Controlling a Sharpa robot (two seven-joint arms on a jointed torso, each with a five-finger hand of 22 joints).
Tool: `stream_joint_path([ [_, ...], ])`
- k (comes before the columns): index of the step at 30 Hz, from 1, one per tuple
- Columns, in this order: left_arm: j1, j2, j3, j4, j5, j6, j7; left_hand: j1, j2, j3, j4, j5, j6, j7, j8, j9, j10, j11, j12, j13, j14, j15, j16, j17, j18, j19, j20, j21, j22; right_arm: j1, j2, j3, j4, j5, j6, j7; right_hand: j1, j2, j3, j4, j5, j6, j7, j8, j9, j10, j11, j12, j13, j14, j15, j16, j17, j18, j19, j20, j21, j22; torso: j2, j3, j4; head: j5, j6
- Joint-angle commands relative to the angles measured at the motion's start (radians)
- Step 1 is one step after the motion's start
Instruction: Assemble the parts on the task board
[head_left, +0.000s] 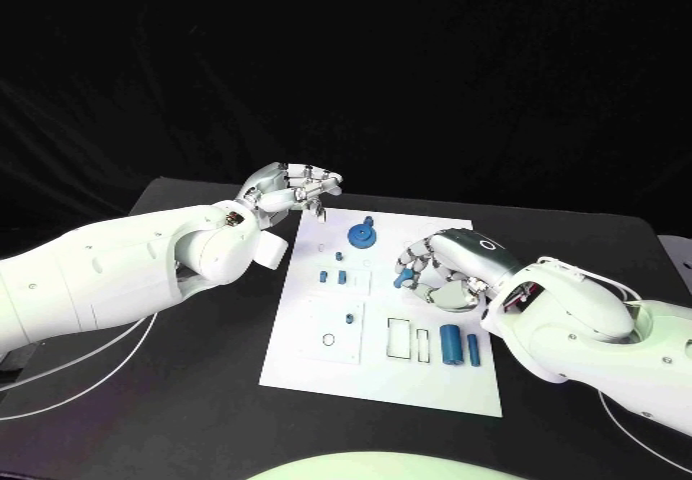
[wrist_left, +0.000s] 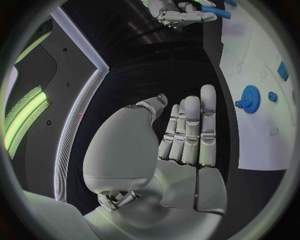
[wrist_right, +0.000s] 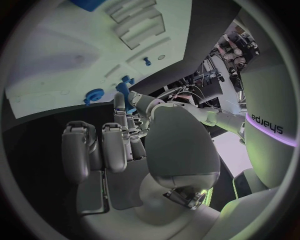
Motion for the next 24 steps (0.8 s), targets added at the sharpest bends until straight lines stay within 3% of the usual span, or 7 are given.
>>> stream_joint_path([
  [1,0.000,0.005,0.001,-0.001,0.006,0.016,0.006,-0.005,-0.002,0.007,-0.002,-0.002,-0.007,0.001,-0.002,0.001,-0.006,0.001,0.006,0.001,-0.007,0.000,0.001,-0.001,0.007,0.002,0.006,-0.005,-0.001,-0.006,0.031,-0.001,0.016,0.051,-0.040,0.036,-0.001,0.003,0.006,-0.001,0.000,0.005,-0.006,0.023,0.035,-0.006,0.002,-0.004,-0.001,0.042,-0.004,0.002,-0.001,-0.018,0.030,-0.008,-0.003,0.201,0.000,0.0005,0.0009,0.011,-0.003],
  [9,0.000,0.013,0.001,-0.003,0.007,0.018,0.006,-0.005,-0.002,0.007,-0.002,-0.002,-0.007,0.001,-0.002,0.001,-0.006,0.001,0.006,0.001,-0.007,0.000,0.001,-0.001,0.007,0.002,0.006,-0.005,-0.001,-0.038,0.126,-0.013,0.004,0.021,-0.021,0.050,-0.002,0.002,0.005,-0.001,-0.001,0.004,-0.005,0.023,0.036,-0.007,0.003,-0.005,-0.002,0.042,-0.004,0.002,-0.001,-0.018,0.029,-0.008,-0.004,0.200,0.001,-0.0013,0.0022,0.027,-0.005],
  [15,0.000,0.019,0.000,-0.002,0.007,0.018,0.006,-0.004,-0.001,0.009,-0.002,-0.002,-0.007,0.002,-0.002,0.002,-0.008,0.001,0.009,0.002,-0.008,0.000,0.002,-0.001,0.007,0.002,0.006,-0.005,-0.001,-0.078,0.195,-0.027,-0.043,-0.021,0.007,0.053,-0.003,0.001,0.005,-0.001,-0.001,0.004,-0.005,0.023,0.036,-0.007,0.003,-0.006,-0.002,0.042,-0.004,0.001,-0.003,-0.018,0.028,-0.008,-0.007,0.199,0.002,-0.0023,0.0019,0.038,-0.009],
  [17,0.000,0.019,0.000,0.000,0.007,0.018,0.006,-0.004,-0.001,0.009,-0.002,-0.002,-0.007,0.002,-0.001,0.002,-0.008,0.001,0.009,0.002,-0.008,0.000,0.002,-0.001,0.007,0.002,0.006,-0.005,-0.001,-0.090,0.210,-0.030,-0.059,-0.032,0.012,0.052,-0.003,0.001,0.005,-0.001,-0.001,0.004,-0.005,0.023,0.036,-0.007,0.003,-0.006,-0.002,0.042,-0.004,0.001,-0.003,-0.018,0.028,-0.008,-0.007,0.199,0.003,-0.0024,0.0008,0.044,-0.010],
  [24,0.001,0.020,0.000,0.003,0.008,0.020,0.005,-0.004,-0.001,0.009,-0.002,-0.002,-0.007,0.002,-0.001,0.002,-0.008,0.001,0.009,0.002,-0.008,0.000,0.002,-0.001,0.007,0.002,0.006,-0.005,-0.001,-0.122,0.249,-0.034,-0.103,-0.078,0.039,0.041,-0.003,0.001,0.006,-0.001,0.000,0.002,-0.004,0.023,0.037,-0.008,0.004,-0.007,-0.002,0.042,-0.003,0.001,-0.003,-0.017,0.028,-0.008,-0.008,0.199,0.002,-0.0008,0.0027,0.048,-0.015],
])
